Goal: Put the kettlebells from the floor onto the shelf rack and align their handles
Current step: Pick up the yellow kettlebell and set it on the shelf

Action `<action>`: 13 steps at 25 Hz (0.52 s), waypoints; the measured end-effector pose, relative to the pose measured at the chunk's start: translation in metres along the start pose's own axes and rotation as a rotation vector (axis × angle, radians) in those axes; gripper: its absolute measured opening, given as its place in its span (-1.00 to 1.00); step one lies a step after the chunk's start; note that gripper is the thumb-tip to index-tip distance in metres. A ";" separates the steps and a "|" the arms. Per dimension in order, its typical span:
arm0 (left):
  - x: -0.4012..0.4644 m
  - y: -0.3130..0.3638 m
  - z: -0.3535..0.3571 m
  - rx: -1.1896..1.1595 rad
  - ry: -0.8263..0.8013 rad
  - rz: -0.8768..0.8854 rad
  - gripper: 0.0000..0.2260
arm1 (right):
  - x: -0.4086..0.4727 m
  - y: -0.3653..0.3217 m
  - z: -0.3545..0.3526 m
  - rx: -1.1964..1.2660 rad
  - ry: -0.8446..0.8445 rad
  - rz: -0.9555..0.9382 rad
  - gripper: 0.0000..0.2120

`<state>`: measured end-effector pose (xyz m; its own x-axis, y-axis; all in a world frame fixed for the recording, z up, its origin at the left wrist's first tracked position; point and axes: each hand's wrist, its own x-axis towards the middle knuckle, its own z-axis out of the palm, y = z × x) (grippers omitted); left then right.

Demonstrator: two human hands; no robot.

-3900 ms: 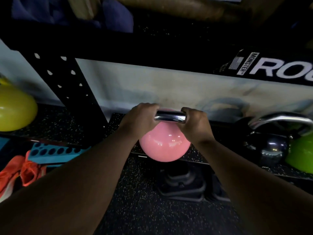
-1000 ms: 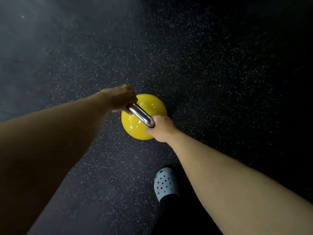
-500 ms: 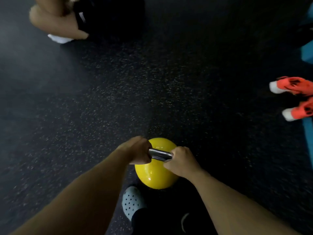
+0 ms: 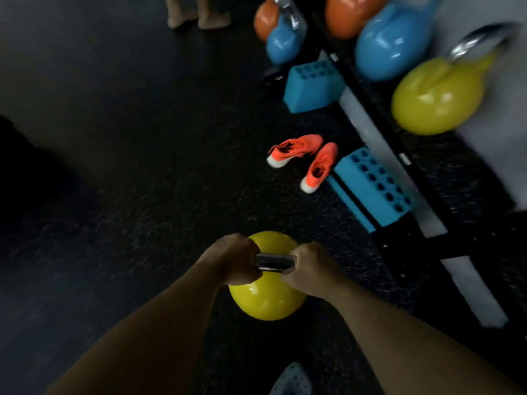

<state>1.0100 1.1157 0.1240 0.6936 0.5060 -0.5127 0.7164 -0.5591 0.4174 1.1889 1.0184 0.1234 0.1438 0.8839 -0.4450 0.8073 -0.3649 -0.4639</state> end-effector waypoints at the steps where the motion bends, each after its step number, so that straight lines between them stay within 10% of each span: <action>1: 0.022 0.028 -0.019 0.059 0.014 0.046 -0.82 | -0.003 0.018 -0.030 0.000 0.059 0.019 -0.69; 13: 0.232 0.291 -0.207 0.347 0.358 0.720 -0.75 | -0.014 0.166 -0.303 -0.147 0.718 0.311 -0.72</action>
<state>1.3955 1.2063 0.2820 0.9922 0.0966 0.0781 0.0726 -0.9610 0.2668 1.4944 1.0340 0.2845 0.6686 0.7384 0.0884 0.7293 -0.6279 -0.2718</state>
